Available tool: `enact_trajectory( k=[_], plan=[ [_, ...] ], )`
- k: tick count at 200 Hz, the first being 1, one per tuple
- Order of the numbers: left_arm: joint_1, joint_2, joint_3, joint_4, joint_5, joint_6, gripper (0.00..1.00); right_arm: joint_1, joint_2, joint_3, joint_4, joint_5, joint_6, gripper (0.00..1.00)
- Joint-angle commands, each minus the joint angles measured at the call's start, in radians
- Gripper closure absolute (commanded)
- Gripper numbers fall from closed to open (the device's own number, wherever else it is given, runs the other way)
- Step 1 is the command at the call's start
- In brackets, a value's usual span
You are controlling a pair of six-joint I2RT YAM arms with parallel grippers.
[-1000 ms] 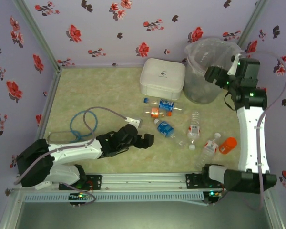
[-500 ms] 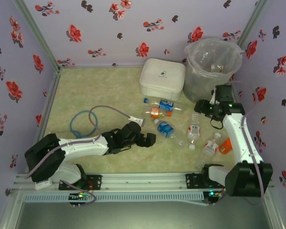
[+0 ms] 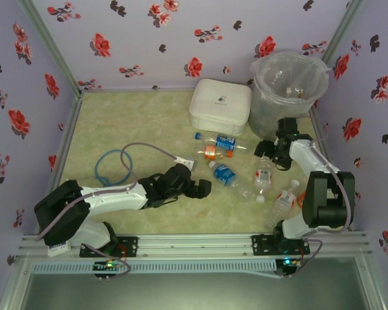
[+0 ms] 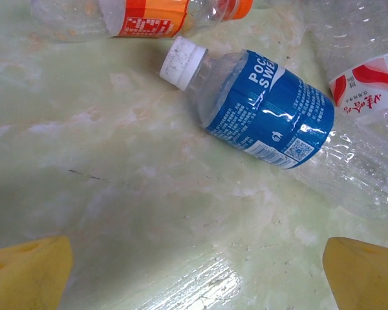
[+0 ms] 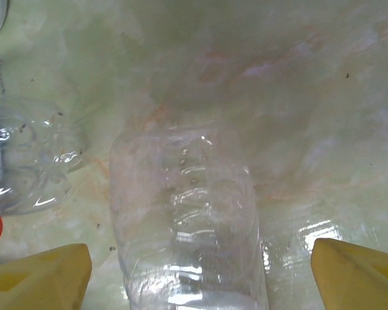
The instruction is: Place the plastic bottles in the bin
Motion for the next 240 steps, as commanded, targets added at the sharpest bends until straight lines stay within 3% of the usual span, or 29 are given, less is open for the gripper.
enact_trajectory(
  k=[1,44,148,240],
  plan=[
    [0.011,-0.014,-0.003,0.015,0.009,0.004,0.00,0.010,0.034,-0.021,0.071,0.016,0.022,0.13],
    [0.012,0.002,-0.002,0.021,0.015,-0.007,0.00,0.012,0.082,-0.033,0.109,0.020,0.022,0.22],
    [0.016,-0.039,-0.054,0.107,0.028,-0.040,0.00,0.012,-0.011,-0.025,0.054,0.038,0.003,0.40],
    [0.039,-0.001,-0.011,0.095,0.037,-0.024,0.00,0.024,-0.354,0.104,-0.203,-0.069,-0.031,0.52]
  ],
)
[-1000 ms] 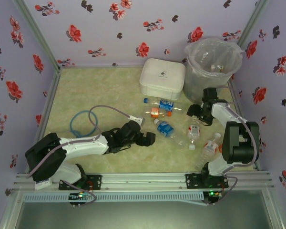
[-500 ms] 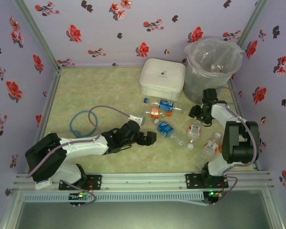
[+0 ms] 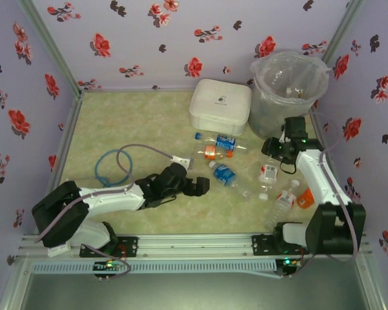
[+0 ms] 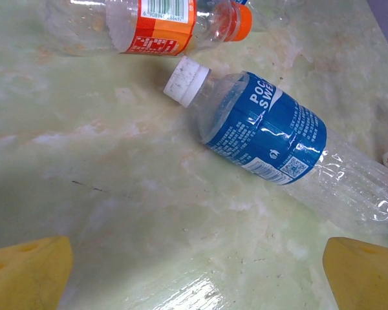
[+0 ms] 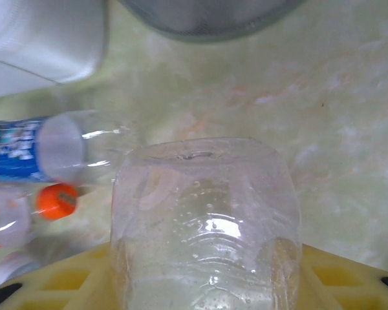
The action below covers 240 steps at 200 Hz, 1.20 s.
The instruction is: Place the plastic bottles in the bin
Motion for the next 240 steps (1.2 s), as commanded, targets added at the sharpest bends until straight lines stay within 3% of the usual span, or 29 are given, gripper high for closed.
enact_trajectory(
  k=[1,33,63,84,118,146,171,240],
  plan=[
    [0.010,0.018,0.037,0.009,0.015,0.004,0.00,0.011,-0.083,0.086,-0.106,-0.063,-0.021,0.52],
    [0.014,0.048,0.053,0.013,0.033,0.003,0.00,0.016,-0.171,0.213,-0.119,-0.179,-0.002,0.53],
    [0.014,0.037,0.040,0.022,0.043,-0.007,0.00,0.015,-0.167,0.441,-0.096,-0.193,-0.023,0.56],
    [0.014,0.016,0.023,0.025,0.041,-0.015,0.00,0.011,-0.098,0.647,-0.080,-0.111,-0.068,0.57],
    [0.014,-0.028,-0.001,0.030,0.042,-0.028,0.00,-0.036,0.032,0.814,0.169,0.099,-0.098,0.65],
    [0.012,-0.076,-0.032,0.028,0.038,-0.041,0.00,-0.072,0.213,0.973,0.313,0.105,-0.139,0.68],
    [0.012,-0.116,-0.078,0.062,0.027,-0.063,0.00,-0.075,0.325,1.009,0.479,0.089,-0.212,0.75],
    [-0.004,-0.215,-0.158,0.044,-0.028,-0.095,0.00,-0.077,0.675,1.377,0.247,0.038,-0.283,0.81]
  ],
)
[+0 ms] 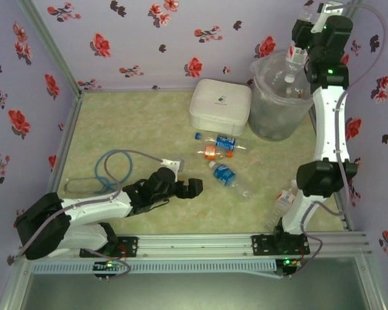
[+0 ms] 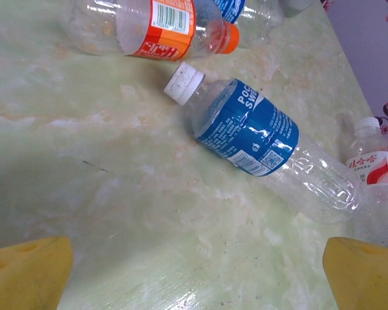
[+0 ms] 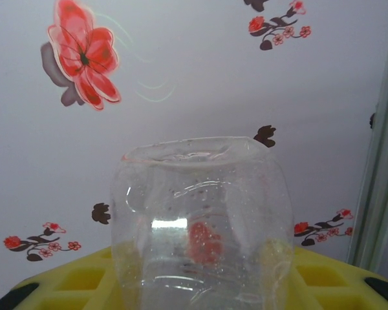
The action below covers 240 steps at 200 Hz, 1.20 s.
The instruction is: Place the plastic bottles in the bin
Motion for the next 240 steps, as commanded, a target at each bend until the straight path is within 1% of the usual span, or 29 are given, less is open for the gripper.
enact_trajectory(
  k=[1,15,41,73,87,106,129,154,180,197,210,240],
  plan=[
    [-0.007,-0.038,-0.034,0.009,-0.038,-0.029,0.00,-0.004,0.056,0.101,-0.079,-0.022,-0.035,0.81],
    [-0.007,-0.055,-0.036,-0.011,-0.037,-0.029,0.00,-0.002,0.100,0.128,-0.128,-0.018,-0.035,0.82],
    [-0.007,-0.083,-0.030,-0.051,-0.049,-0.020,0.00,-0.001,0.150,0.120,-0.165,-0.006,-0.042,0.82],
    [-0.008,-0.081,-0.028,-0.050,-0.055,-0.026,0.00,0.000,0.208,0.119,-0.206,-0.008,-0.050,0.82],
    [-0.011,-0.073,-0.028,-0.048,-0.055,-0.031,0.00,0.001,0.225,0.114,-0.219,-0.021,-0.047,0.80],
    [-0.014,-0.066,-0.028,-0.046,-0.055,-0.035,0.00,0.001,0.246,0.122,-0.244,-0.038,-0.039,0.75],
    [-0.016,-0.058,-0.025,-0.043,-0.054,-0.036,0.00,0.001,0.261,0.129,-0.274,-0.038,-0.038,0.65],
    [-0.016,-0.051,-0.016,-0.046,-0.054,-0.029,0.00,-0.001,0.262,0.137,-0.294,-0.035,-0.030,0.44],
    [-0.016,-0.032,-0.003,-0.054,-0.053,-0.027,0.00,0.000,0.248,0.137,-0.292,-0.039,-0.010,0.17],
    [-0.018,-0.024,0.001,-0.059,-0.052,-0.026,0.00,-0.001,0.245,0.156,-0.299,-0.033,-0.004,0.05],
    [-0.018,-0.022,-0.001,-0.056,-0.052,-0.026,0.00,-0.002,0.247,0.183,-0.316,-0.032,0.001,0.01],
    [-0.018,-0.022,-0.002,-0.060,-0.052,-0.020,0.00,-0.004,0.231,0.208,-0.327,-0.026,0.002,0.00]
  ],
)
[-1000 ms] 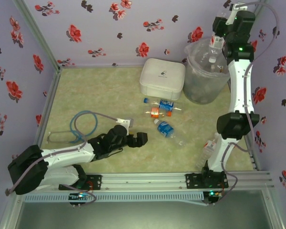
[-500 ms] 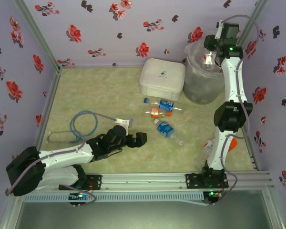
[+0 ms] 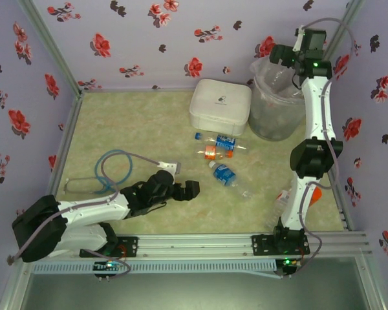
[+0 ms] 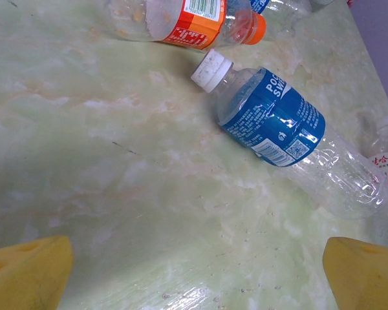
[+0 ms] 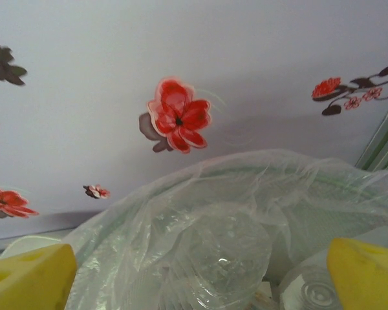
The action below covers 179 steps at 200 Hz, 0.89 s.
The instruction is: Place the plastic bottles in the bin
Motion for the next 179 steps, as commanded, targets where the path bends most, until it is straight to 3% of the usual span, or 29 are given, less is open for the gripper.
enact_trajectory(
  k=[1,67,100,124,154,179],
  plan=[
    [-0.006,0.003,0.024,-0.018,-0.018,0.001,0.00,-0.004,-0.032,0.044,-0.014,0.001,0.009,0.00],
    [-0.008,0.020,0.036,-0.032,-0.018,0.008,0.00,-0.020,-0.152,-0.009,-0.099,-0.034,0.032,0.00],
    [-0.004,0.043,0.024,0.060,-0.001,-0.015,0.00,-0.022,-0.380,-0.289,0.008,-0.135,0.131,0.01],
    [0.006,0.067,0.058,0.028,0.001,-0.012,0.00,-0.007,-0.532,-0.487,0.068,-0.183,0.189,0.01],
    [0.036,0.072,0.071,0.003,0.002,-0.030,0.00,0.098,-0.657,-0.645,0.068,-0.109,0.112,0.01],
    [0.068,0.071,0.053,0.007,-0.008,-0.110,0.00,0.201,-0.703,-0.709,-0.064,0.017,0.055,0.02]
  ],
)
